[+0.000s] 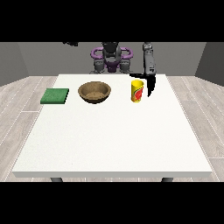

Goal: Pick the cup and pour the ball into the bowl, then pick the bowl and place it on the pad

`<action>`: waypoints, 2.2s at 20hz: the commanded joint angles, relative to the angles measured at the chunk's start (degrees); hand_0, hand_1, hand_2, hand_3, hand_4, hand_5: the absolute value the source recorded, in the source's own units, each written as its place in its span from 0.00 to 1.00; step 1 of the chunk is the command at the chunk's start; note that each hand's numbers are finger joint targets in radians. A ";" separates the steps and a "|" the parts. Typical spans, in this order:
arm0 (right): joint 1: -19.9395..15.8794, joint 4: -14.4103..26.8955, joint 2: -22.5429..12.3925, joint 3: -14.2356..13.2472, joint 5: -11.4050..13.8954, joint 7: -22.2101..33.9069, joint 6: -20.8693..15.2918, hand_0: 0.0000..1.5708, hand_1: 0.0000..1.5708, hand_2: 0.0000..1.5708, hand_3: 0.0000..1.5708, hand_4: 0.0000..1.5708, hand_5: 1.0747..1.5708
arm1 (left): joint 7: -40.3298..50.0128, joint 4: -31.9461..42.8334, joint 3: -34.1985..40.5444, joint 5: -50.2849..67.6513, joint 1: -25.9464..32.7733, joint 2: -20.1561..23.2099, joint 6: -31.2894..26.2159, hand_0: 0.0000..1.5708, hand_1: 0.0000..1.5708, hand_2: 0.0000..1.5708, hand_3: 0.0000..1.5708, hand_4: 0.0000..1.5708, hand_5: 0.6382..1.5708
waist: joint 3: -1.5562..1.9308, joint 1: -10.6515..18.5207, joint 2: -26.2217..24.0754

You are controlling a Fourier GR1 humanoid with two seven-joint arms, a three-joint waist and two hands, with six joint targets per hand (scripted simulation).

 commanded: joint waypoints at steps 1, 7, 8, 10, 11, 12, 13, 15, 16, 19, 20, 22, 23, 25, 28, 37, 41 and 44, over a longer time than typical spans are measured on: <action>2.29 -3.18 -0.87 -1.10 -0.82 -2.17 2.32 0.00 0.00 0.00 0.00 0.00 0.99 | -4.18 6.85 3.06 1.23 -3.73 2.91 -0.35 0.00 0.00 0.00 0.00 0.00 0.84 | -0.02 -2.29 2.72; -0.43 -10.35 -3.89 -4.31 -4.76 3.66 3.62 0.00 0.00 0.00 0.00 0.00 0.99 | -11.41 13.83 4.31 0.26 -7.22 3.15 2.65 0.00 0.00 0.00 0.00 0.00 0.84 | -0.06 -5.95 6.66; -1.48 -10.38 -4.87 -6.21 -6.08 6.39 3.20 0.00 0.00 0.00 0.00 0.00 0.99 | -8.34 15.26 4.08 0.67 -8.12 4.44 0.64 0.00 0.00 0.00 0.00 0.00 0.83 | -0.04 -4.35 4.60; 1.95 -12.39 -3.46 -4.78 -4.71 2.98 3.69 0.00 0.00 0.00 0.00 0.00 0.99 | -14.39 15.95 3.21 -1.73 -5.90 4.92 2.27 0.71 0.71 1.00 0.95 0.31 0.96 | -0.04 -5.32 7.17; 1.71 -10.75 -4.12 -6.62 -7.01 3.84 4.06 0.00 0.00 0.00 0.00 0.00 0.98 | -15.27 13.32 2.63 -4.64 -3.62 5.76 9.36 0.84 0.84 1.00 1.00 0.59 0.99 | 0.01 -6.36 4.85; -1.99 -8.22 -6.01 -9.75 -9.45 2.84 5.58 0.00 0.00 0.00 0.00 0.00 0.98 | -17.17 12.46 2.18 -5.72 -4.54 4.50 12.84 0.84 0.84 1.00 1.00 0.61 0.96 | 0.03 -5.49 7.18; -1.96 -9.87 -5.38 -8.13 -6.89 2.51 4.51 0.00 0.00 0.00 0.00 0.00 0.98 | -17.96 13.55 1.38 -7.36 -4.73 3.33 16.10 0.84 0.84 1.00 1.00 0.64 0.92 | -0.01 -5.79 8.07; -2.27 -10.81 -7.73 -11.67 -10.51 4.85 5.65 0.00 0.00 0.00 0.00 0.00 0.98 | -20.44 15.73 1.82 -7.70 -2.86 4.96 15.34 0.84 0.84 1.00 1.00 0.66 0.91 | -0.03 -6.19 8.69; -0.22 -12.81 -6.42 -10.57 -11.22 3.51 6.33 0.00 0.00 0.00 0.00 0.00 0.98 | -20.27 16.57 2.58 -7.37 -4.53 4.74 17.02 0.84 0.84 1.00 1.00 0.68 0.91 | -0.02 -8.04 8.74; 1.84 -10.31 -6.83 -12.93 -11.80 4.72 6.19 0.00 0.00 0.00 0.00 0.08 0.98 | -18.24 17.05 0.80 -8.75 -5.27 2.59 18.98 0.84 0.84 1.00 1.00 0.68 0.90 | 0.00 -5.23 4.09; 5.45 -5.94 -5.73 -12.27 -12.09 2.08 8.79 0.00 0.00 0.00 0.00 0.07 0.98 | -13.24 14.95 -1.65 -10.54 -4.28 1.60 20.08 0.85 0.85 1.00 1.00 0.67 0.90 | 0.08 -4.61 -0.66; 4.80 -5.43 -6.99 -13.22 -14.23 5.61 8.56 0.00 0.00 0.00 0.00 0.07 0.98 | -10.43 14.51 -2.57 -12.54 -5.55 3.83 22.10 0.85 0.85 1.00 1.00 0.70 0.92 | 0.07 -4.64 -3.86; 0.93 0.36 -9.21 -17.43 -14.59 4.44 8.48 0.00 0.00 0.00 0.00 0.10 0.97 | -8.33 13.20 -5.77 -14.99 -6.47 1.87 22.75 0.85 0.85 1.00 1.00 0.70 0.92 | 0.09 -1.53 -4.07; 3.50 2.15 -7.89 -16.00 -13.92 3.14 9.55 0.00 0.00 0.00 0.00 0.12 0.97 | -3.21 12.66 -8.50 -18.14 -7.78 0.53 26.36 0.86 0.86 1.00 1.00 0.71 0.92 | 0.10 -0.88 -6.94; 5.69 3.03 -5.62 -14.36 -10.69 -0.95 9.81 0.00 0.00 0.00 0.00 0.15 0.98 | 0.78 12.27 -10.99 -21.99 -11.63 0.57 30.42 0.87 0.87 1.00 1.00 0.71 0.94 | 0.10 -0.95 -6.36; 0.44 7.73 -8.51 -17.28 -15.36 -0.50 12.57 0.00 0.00 0.00 0.00 0.19 0.98 | 18.36 17.53 -19.23 -38.33 -20.64 -0.54 47.08 0.90 0.90 1.00 1.00 0.62 0.99 | 0.08 -3.22 -4.78; 2.83 8.23 -6.63 -14.75 -12.45 -4.80 14.40 0.00 0.00 0.00 0.00 0.21 0.98 | 26.93 19.61 -21.08 -42.71 -26.76 -1.04 47.32 0.90 0.90 1.00 1.00 0.62 0.99 | 0.09 -4.18 -4.37; -1.38 6.74 -6.52 -13.52 -12.03 -0.27 10.56 0.00 0.00 0.00 0.00 0.22 0.98 | 28.71 22.36 -23.72 -48.74 -27.48 0.88 52.77 0.86 0.86 1.00 1.00 0.54 1.00 | 0.06 -3.58 -2.86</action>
